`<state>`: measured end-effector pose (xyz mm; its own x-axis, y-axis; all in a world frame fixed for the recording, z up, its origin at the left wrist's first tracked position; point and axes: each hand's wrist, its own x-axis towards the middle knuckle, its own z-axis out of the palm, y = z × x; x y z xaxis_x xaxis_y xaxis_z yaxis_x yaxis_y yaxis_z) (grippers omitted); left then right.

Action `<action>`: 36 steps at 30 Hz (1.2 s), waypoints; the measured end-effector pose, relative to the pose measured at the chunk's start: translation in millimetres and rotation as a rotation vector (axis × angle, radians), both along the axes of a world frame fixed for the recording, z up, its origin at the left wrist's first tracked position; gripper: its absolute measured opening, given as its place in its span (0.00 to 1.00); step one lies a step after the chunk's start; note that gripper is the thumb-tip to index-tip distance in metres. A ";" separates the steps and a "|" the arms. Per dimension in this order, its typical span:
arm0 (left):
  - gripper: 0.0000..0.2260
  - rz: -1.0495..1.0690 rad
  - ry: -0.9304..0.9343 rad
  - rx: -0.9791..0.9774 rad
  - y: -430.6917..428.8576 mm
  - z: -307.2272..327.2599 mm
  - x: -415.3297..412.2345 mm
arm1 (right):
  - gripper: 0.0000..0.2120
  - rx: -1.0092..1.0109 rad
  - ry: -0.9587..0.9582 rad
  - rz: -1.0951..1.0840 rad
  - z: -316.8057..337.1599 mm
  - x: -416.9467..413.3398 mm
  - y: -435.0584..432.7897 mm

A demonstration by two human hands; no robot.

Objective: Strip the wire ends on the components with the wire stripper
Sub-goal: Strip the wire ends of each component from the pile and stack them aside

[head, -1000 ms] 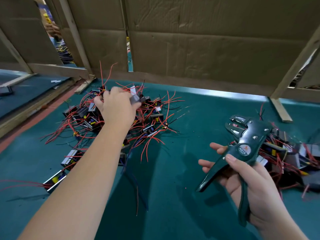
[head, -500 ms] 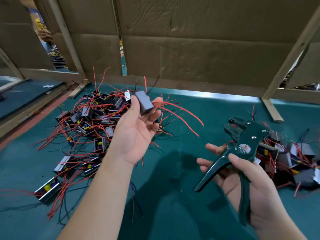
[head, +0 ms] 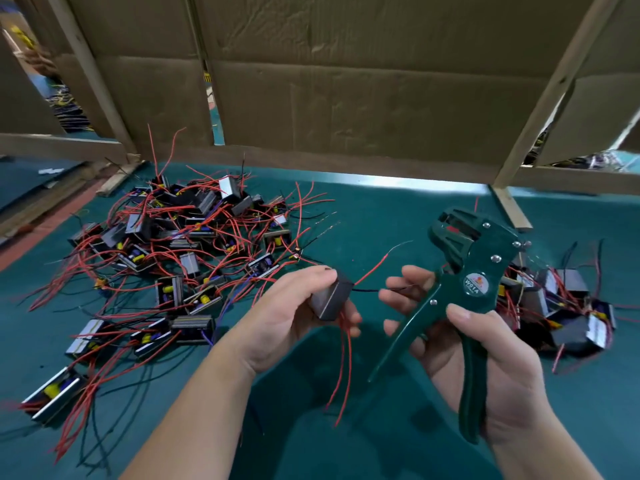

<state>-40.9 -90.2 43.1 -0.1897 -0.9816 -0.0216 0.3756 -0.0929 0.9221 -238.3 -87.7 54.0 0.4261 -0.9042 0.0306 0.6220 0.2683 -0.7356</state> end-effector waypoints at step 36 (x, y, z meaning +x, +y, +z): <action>0.03 0.477 -0.227 -0.291 11.9 19.9 -3.4 | 0.23 0.052 0.143 0.492 -5.6 13.6 12.0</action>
<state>-44.4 -78.4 62.9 0.2514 -0.9288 0.2722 0.1040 0.3055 0.9465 -224.8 -75.7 48.5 0.7984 -0.5941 -0.0985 0.3072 0.5425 -0.7819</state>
